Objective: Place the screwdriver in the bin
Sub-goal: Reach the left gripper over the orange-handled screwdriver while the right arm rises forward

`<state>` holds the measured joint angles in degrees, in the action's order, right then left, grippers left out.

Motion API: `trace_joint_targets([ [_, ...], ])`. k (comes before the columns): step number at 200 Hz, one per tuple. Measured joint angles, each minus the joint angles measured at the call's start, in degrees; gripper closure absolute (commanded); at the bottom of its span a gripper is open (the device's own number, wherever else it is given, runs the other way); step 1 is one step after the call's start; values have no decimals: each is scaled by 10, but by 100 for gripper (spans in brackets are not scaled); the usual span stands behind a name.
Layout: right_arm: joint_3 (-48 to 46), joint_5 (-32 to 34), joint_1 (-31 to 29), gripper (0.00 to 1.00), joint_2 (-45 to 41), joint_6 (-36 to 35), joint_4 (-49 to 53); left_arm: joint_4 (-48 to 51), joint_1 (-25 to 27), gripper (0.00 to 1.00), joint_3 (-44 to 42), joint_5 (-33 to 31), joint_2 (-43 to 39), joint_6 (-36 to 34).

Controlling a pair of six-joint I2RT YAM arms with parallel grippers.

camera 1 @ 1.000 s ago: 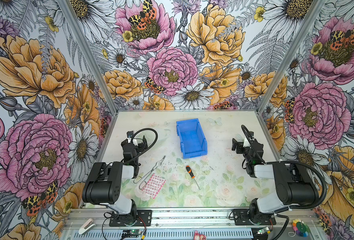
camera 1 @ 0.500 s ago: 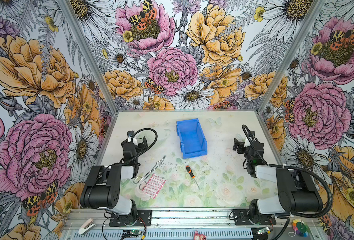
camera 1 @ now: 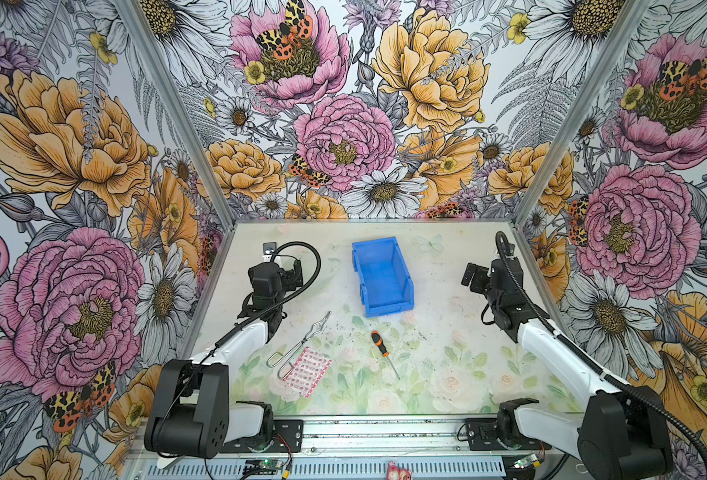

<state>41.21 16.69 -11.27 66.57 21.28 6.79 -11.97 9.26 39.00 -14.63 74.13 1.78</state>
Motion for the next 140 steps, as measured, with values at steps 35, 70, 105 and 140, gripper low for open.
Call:
trace_joint_targets([
  [35, 2, 12, -79, 1, -17, 17, 61, 138, 38, 1, 77, 3, -27, 76],
  [70, 13, -5, -135, 0, -18, 3, 87, 264, 80, 1, 102, 5, -52, 148],
  [105, 17, -46, -176, 0, -21, -30, 116, 390, 152, 1, 121, 8, -62, 226],
  [140, 17, -69, -209, 1, -54, -49, 149, 467, 236, 1, 129, 10, -66, 317],
])
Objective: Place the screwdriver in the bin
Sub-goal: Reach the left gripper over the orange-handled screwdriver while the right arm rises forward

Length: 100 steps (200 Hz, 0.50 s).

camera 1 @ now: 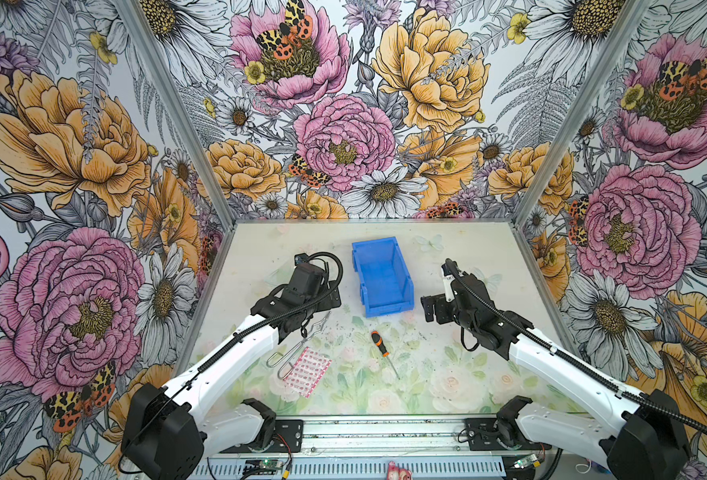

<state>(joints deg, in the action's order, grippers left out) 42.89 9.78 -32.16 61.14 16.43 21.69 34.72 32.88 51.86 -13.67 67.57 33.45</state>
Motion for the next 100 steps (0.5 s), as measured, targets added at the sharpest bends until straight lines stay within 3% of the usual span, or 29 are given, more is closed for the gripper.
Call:
trace_joint_targets([
  [68, -36, -81, -5, 0, -49, -3, 18, 45, 150, 2, 33, -5, 121, 157],
  [100, -36, -126, -5, 0, -49, -20, 18, 45, 192, 5, 66, -7, 185, 211],
])
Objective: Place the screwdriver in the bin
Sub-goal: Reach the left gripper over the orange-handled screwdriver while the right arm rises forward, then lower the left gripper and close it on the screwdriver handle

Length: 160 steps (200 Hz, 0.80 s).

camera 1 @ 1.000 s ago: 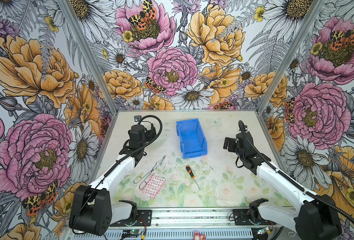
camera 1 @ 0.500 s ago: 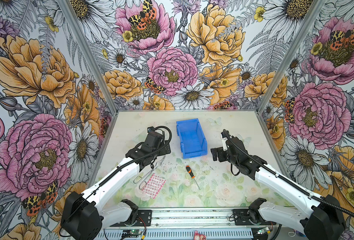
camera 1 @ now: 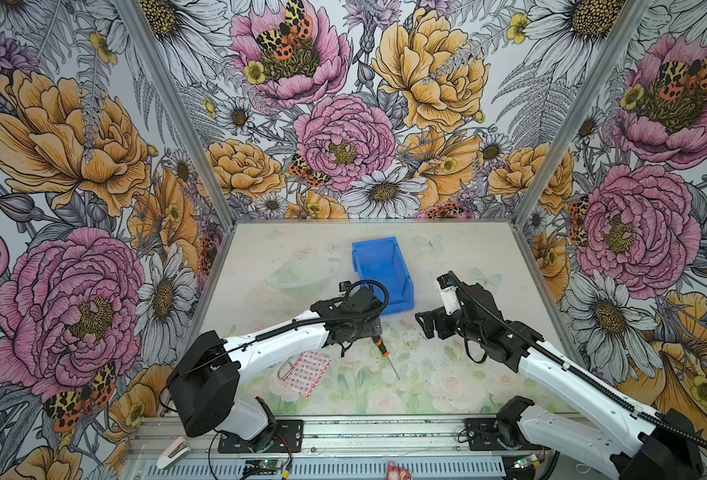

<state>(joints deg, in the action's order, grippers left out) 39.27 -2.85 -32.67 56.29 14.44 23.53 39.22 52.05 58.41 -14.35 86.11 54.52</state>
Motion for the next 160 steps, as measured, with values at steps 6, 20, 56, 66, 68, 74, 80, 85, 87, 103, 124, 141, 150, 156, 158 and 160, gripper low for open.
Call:
trace_joint_targets([
  [6, 0, -8, 0, 0, 0, -3, 0, 0, 6, 6, 7, -2, 11, 10],
  [20, -2, -38, 0, 0, -3, -9, -2, 1, 17, 7, 25, -4, 38, 30],
  [56, -35, -105, 0, 0, -43, -21, -14, -1, 37, 14, 67, -6, 103, 78],
  [66, -47, -113, 0, 0, -61, -22, -17, -1, 41, 17, 71, -6, 116, 88],
  [68, -49, -114, 0, 0, -64, -21, -17, -1, 42, 17, 72, -6, 119, 92],
  [74, -58, -119, 0, 0, -75, -21, -21, -1, 43, 19, 73, -6, 124, 96],
  [80, -66, -123, 0, 0, -85, -21, -26, 0, 45, 20, 73, -6, 130, 101],
  [85, -73, -127, 0, 1, -92, -21, -30, 0, 45, 21, 73, -6, 134, 105],
  [87, -76, -128, 0, 1, -94, -21, -30, 0, 46, 22, 73, -6, 135, 106],
  [103, -88, -138, 0, 0, -102, -19, -33, 0, 46, 24, 73, -6, 146, 118],
  [124, -92, -144, 0, 1, -102, -12, -34, 0, 44, 27, 74, -6, 160, 124],
  [141, -97, -143, 0, 1, -104, -7, -39, 0, 41, 29, 80, -6, 172, 127],
  [150, -99, -141, 0, 0, -106, -5, -40, 0, 38, 30, 83, -5, 177, 127],
  [156, -100, -139, 1, 1, -106, -4, -41, 0, 37, 30, 86, -5, 181, 127],
  [158, -100, -139, 1, 1, -106, -4, -40, 0, 35, 30, 88, -5, 183, 127],
  [160, -100, -139, 2, 1, -106, -4, -41, 0, 35, 30, 89, -5, 184, 126],
])
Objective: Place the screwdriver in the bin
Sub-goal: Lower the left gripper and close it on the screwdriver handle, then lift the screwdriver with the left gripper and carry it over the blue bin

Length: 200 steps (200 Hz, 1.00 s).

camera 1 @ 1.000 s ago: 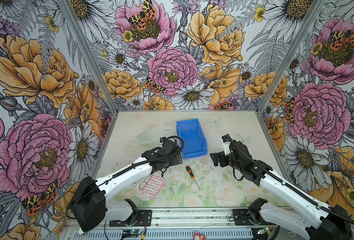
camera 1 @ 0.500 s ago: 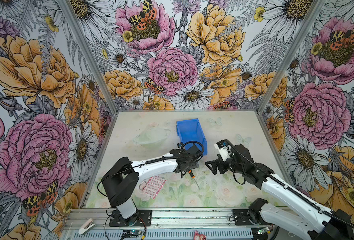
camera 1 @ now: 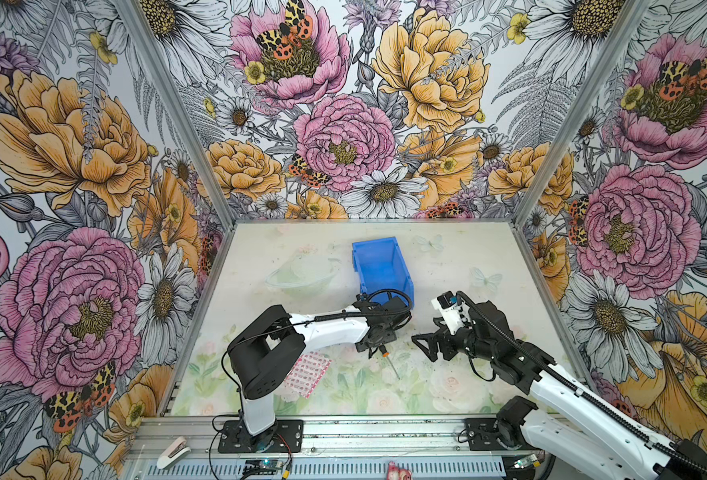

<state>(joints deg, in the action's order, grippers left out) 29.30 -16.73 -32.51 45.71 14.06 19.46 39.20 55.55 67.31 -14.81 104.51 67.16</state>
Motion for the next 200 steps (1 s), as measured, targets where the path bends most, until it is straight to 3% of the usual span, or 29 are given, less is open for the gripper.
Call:
trace_joint_targets([
  [59, 0, 6, 19, 1, 9, 0, -7, 2, -12, 41, 29, 6, 40, -14],
  [156, 0, 4, 48, 0, 16, 0, -9, -1, -16, 91, 44, 26, 53, -30],
  [200, 0, 4, 57, 0, 16, 0, -9, 1, -14, 95, 44, 29, 50, -40],
])
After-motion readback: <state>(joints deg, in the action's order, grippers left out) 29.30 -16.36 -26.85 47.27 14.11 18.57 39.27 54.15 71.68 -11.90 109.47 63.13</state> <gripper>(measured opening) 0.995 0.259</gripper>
